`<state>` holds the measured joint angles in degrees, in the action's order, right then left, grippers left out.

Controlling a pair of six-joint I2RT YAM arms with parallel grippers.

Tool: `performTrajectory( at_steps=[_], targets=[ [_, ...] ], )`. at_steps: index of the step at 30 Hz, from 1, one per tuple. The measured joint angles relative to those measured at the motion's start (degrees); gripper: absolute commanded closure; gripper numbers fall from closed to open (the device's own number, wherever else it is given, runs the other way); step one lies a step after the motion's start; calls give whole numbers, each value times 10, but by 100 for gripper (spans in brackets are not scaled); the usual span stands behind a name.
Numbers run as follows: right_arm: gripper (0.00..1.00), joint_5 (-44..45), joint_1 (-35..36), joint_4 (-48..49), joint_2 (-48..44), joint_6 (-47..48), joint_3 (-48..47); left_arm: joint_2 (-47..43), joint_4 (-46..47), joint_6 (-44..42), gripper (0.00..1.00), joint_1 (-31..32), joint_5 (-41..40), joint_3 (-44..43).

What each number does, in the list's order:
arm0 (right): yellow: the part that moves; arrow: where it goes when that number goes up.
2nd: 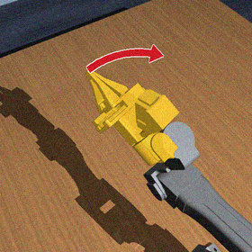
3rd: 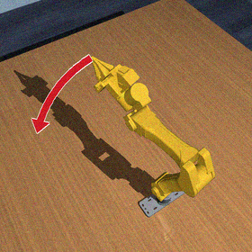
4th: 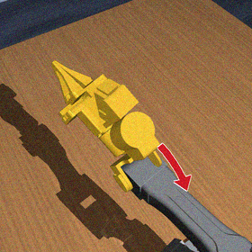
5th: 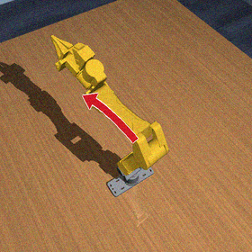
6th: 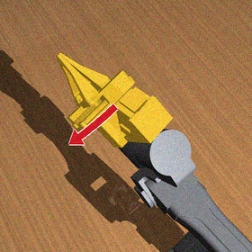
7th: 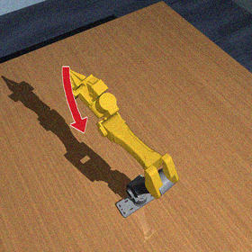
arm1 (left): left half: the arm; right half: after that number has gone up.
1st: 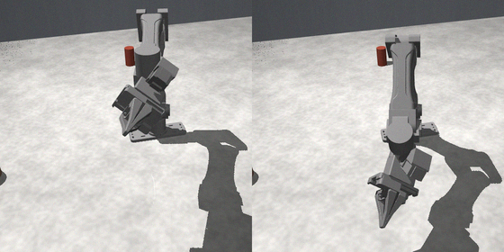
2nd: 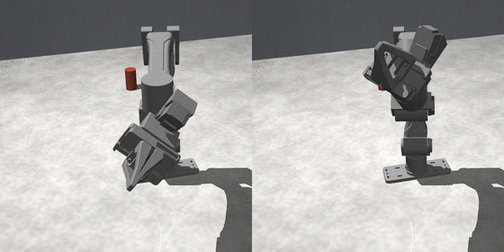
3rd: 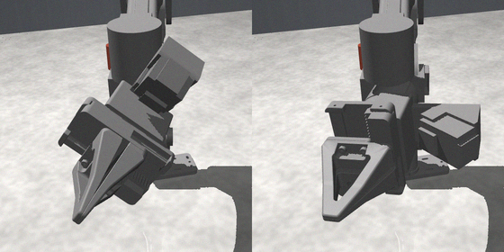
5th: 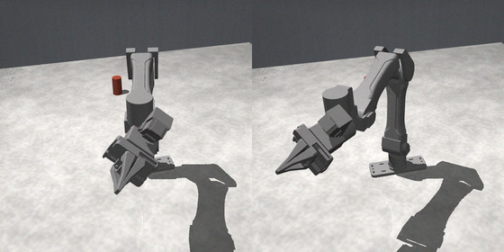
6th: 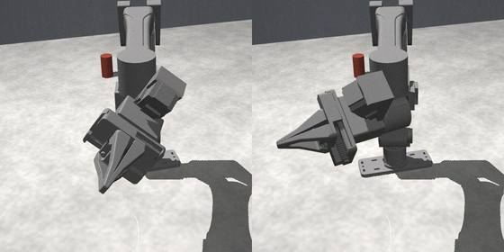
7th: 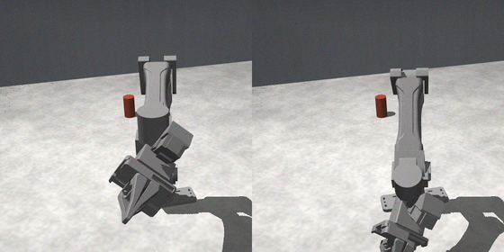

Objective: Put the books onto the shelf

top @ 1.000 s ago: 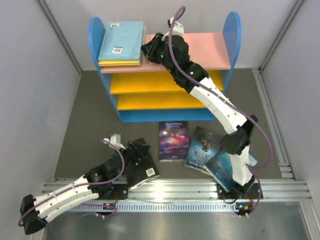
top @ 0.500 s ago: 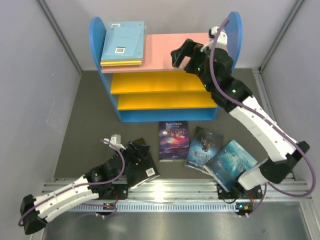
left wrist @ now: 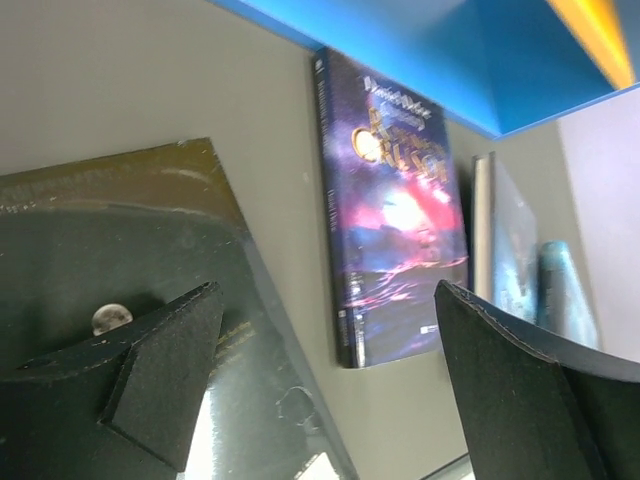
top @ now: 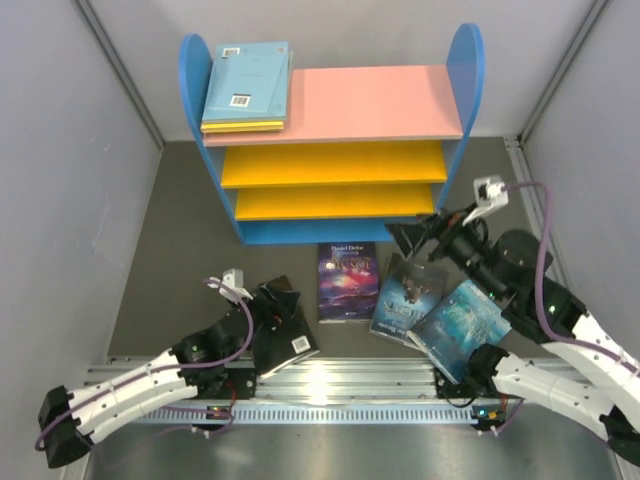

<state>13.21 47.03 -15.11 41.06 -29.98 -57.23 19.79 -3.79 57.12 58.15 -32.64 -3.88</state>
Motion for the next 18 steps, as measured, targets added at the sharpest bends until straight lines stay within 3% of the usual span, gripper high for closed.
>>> performTrajectory(
  at_steps=[4, 8, 12, 18],
  targets=[
    [0, 29, 85, -23, -74, -50, 138, 41, 3, -2, 4, 0, 3, -1],
    [0, 70, 111, -102, -119, -123, 254, 106, 5, -8, 1, 0, 10, -20],
    [0, 100, 111, -149, -115, -166, 285, 182, 18, -22, 1, 0, 22, -53],
    [0, 134, 107, -132, -52, -181, 282, 312, 56, -78, 1, -14, 51, -133]
  ],
)
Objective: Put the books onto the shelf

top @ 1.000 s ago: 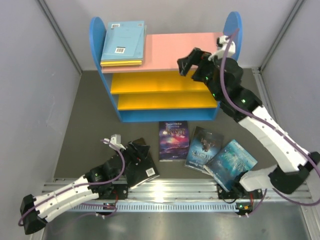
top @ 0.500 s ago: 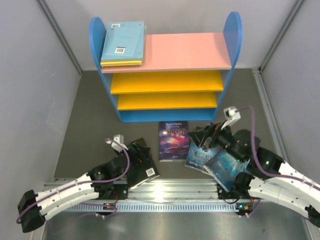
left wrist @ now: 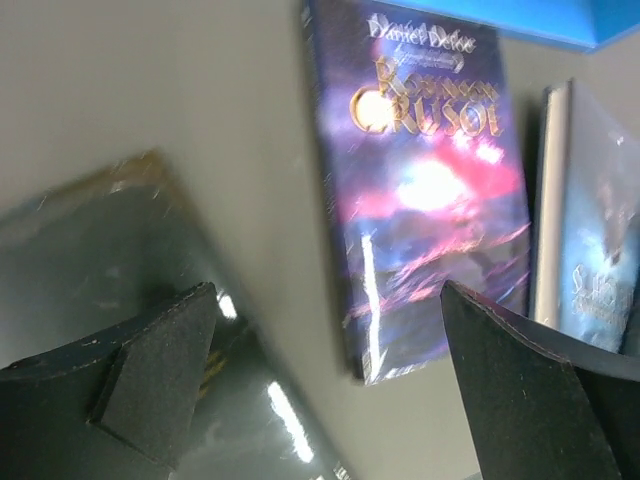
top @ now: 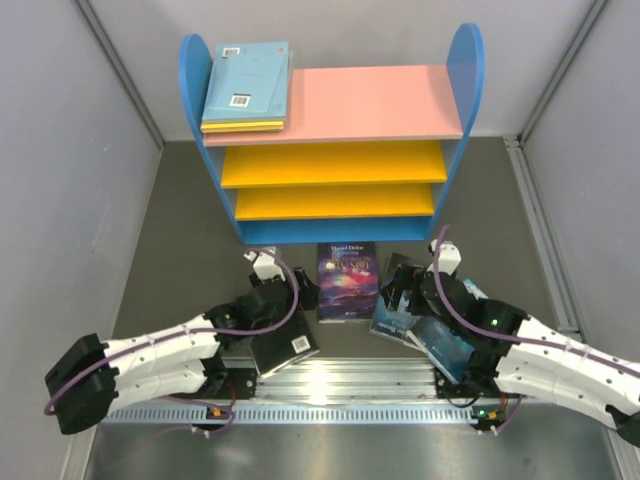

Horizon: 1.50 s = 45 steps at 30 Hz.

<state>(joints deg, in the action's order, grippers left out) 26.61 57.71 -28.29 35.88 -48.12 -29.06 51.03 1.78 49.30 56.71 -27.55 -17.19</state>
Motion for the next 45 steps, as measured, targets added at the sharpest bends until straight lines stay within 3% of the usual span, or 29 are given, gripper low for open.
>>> performTrajectory(
  at_steps=[3, 8, 10, 15, 23, 34, 45],
  targets=[
    [0, -30, -34, 38, 78, 17, -10, 53, 29, -25, 1, -48, 45, -31],
    [0, -120, -136, 120, 186, 50, -23, 172, 91, -33, 4, -201, 186, -57],
    [0, -150, -159, 146, 227, 64, -35, 195, 111, -34, 4, -223, 225, -67],
    [0, -214, -180, 203, 336, 92, -99, 269, 121, -43, 4, -228, 313, -97],
    [0, -252, -197, 254, 473, 100, -143, 307, 123, -54, 4, -231, 380, -128],
    [0, -242, -195, 264, 530, 73, -161, 382, 123, -55, 5, -233, 437, -190],
    [0, -170, -170, 273, 574, 73, -189, 411, 117, -53, 6, -237, 469, -217]
  ],
)
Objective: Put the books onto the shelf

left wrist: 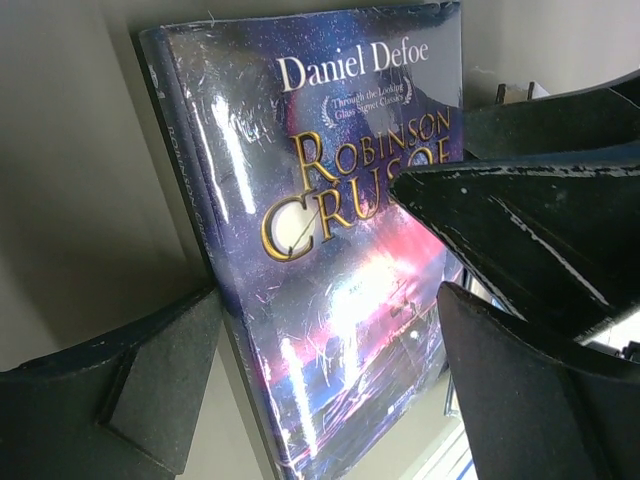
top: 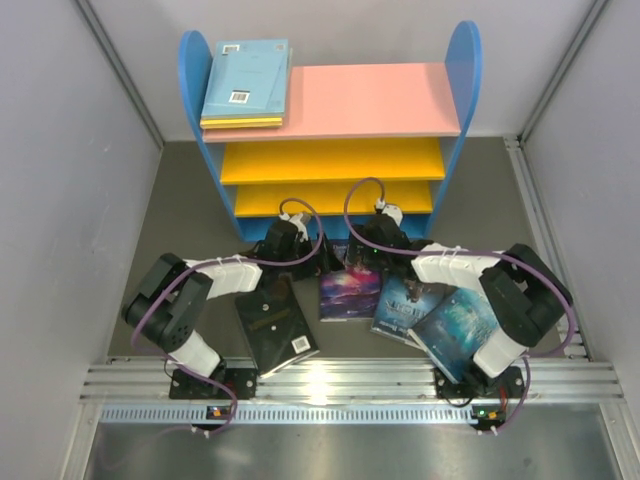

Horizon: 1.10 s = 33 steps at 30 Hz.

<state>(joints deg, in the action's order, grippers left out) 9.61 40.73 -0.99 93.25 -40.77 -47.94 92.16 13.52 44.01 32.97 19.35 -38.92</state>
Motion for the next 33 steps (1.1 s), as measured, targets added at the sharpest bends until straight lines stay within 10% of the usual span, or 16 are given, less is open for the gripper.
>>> performTrajectory(
  at_steps=[11, 20, 33],
  targets=[
    [4, 56, 23, -18, 37, 1, -25, 12, 29, 3, 9, 0, 14, 9],
    [42, 43, 24, 209, 48, 4, 71, -44, 37, 29, 10, 7, 40, 63],
    [84, -113, 25, 446, 93, -116, 162, -191, -218, 63, 12, 47, 76, 80]
  ],
)
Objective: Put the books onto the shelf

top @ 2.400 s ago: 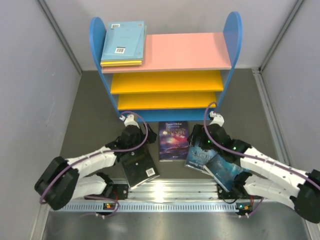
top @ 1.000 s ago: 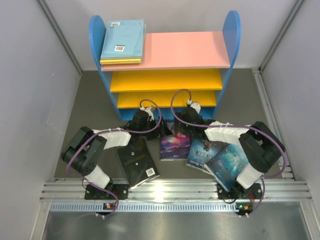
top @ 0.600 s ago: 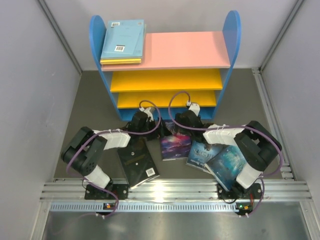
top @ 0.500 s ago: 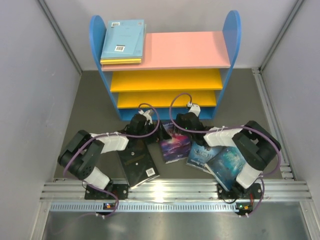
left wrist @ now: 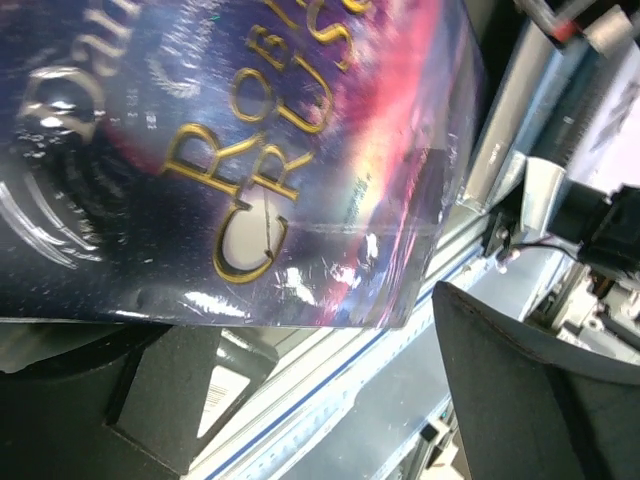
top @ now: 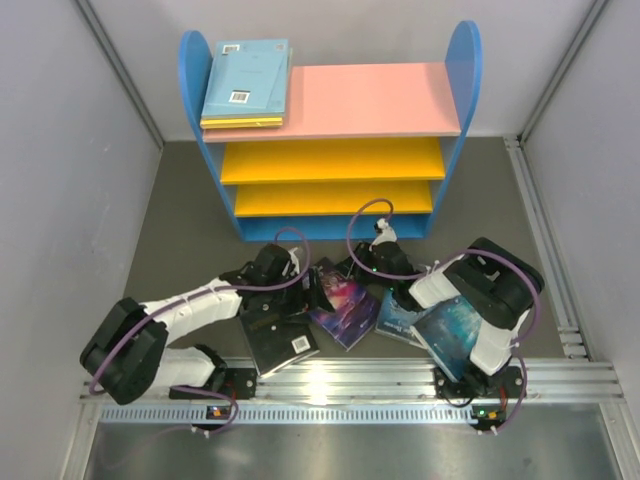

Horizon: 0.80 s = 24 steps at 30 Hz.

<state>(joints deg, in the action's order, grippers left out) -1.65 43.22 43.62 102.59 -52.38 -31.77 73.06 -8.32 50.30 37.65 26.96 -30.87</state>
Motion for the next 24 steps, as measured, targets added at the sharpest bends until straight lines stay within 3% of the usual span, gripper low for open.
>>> performTrajectory(
  at_steps=[9, 16, 20, 22, 24],
  targets=[
    [100, -5, 20, 92, 1, -82, 63, -51, -61, 35, 22, 2, -79, 7],
    [100, 2, 66, 128, 3, -144, 86, -106, -85, 51, 36, -7, -201, 26],
    [100, 0, 89, 136, 11, -171, 85, -126, -84, 47, 60, -13, -234, 31],
    [100, -1, 90, 143, 15, -184, 85, -142, -64, 52, 65, -12, -226, 31],
    [100, -1, 94, 151, 21, -197, 84, -153, -52, 52, 82, -11, -223, 28]
  ],
)
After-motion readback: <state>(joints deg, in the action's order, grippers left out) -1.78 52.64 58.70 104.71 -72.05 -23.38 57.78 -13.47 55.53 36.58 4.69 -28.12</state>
